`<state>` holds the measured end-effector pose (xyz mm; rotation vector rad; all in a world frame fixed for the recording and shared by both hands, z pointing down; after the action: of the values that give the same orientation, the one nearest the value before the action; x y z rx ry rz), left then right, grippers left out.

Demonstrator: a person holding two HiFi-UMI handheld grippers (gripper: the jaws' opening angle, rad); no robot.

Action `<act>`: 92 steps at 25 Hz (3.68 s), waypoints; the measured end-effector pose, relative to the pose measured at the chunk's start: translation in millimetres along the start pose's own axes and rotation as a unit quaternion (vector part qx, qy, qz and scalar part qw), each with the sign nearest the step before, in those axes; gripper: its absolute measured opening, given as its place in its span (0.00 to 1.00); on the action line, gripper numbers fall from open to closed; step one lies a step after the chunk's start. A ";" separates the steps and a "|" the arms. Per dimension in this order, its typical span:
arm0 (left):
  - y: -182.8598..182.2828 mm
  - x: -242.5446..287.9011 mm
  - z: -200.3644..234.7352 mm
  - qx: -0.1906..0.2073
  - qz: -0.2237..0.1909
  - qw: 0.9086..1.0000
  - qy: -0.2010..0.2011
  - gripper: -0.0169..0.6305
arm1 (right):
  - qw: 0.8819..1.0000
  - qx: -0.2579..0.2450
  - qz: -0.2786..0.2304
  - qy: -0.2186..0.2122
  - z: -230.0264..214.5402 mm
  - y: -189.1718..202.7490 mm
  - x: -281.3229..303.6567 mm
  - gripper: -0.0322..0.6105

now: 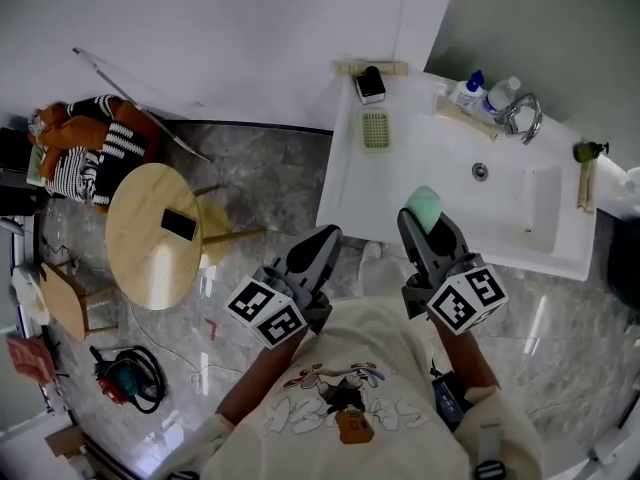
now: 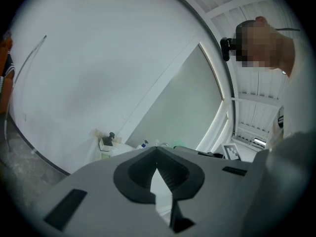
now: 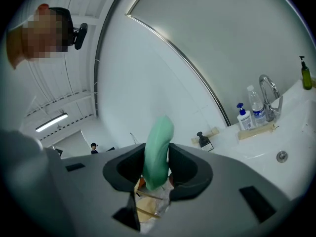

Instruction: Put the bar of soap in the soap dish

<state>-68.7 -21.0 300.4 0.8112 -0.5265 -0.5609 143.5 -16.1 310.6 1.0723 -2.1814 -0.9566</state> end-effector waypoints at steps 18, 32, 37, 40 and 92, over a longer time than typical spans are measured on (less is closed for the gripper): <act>-2.4 58.8 -5.6 0.007 0.004 0.999 -0.039 0.04 | 0.999 0.014 0.029 -0.016 -58.3 -23.1 16.0 0.27; -9.8 60.0 20.3 0.000 -0.013 0.999 -0.041 0.04 | 0.998 -0.006 0.060 -0.024 -58.3 -13.1 50.3 0.27; -11.7 59.2 30.4 0.004 -0.008 0.999 -0.048 0.04 | 0.997 -0.008 0.076 -0.033 -62.8 -7.0 64.4 0.27; -9.9 59.8 38.4 0.003 -0.002 0.999 -0.052 0.04 | 0.996 -0.008 0.084 -0.030 -65.4 -1.1 71.2 0.27; 12.3 137.3 166.2 0.007 0.042 0.998 -0.045 0.04 | 0.973 -0.074 0.200 0.082 -138.4 44.4 206.4 0.26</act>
<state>-69.2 -188.8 436.4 0.7756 -0.6452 -0.5195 107.2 -216.9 459.2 0.5862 -2.0453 -0.7974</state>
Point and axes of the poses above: the fingertips, and each gripper's own axes: x forward along the fingers, z to its left, y out of its underside, the point moved 7 cm from there along -x, backward along the fingers, and after that the axes turned 4 degrees about -y, right-handed, at the moved point
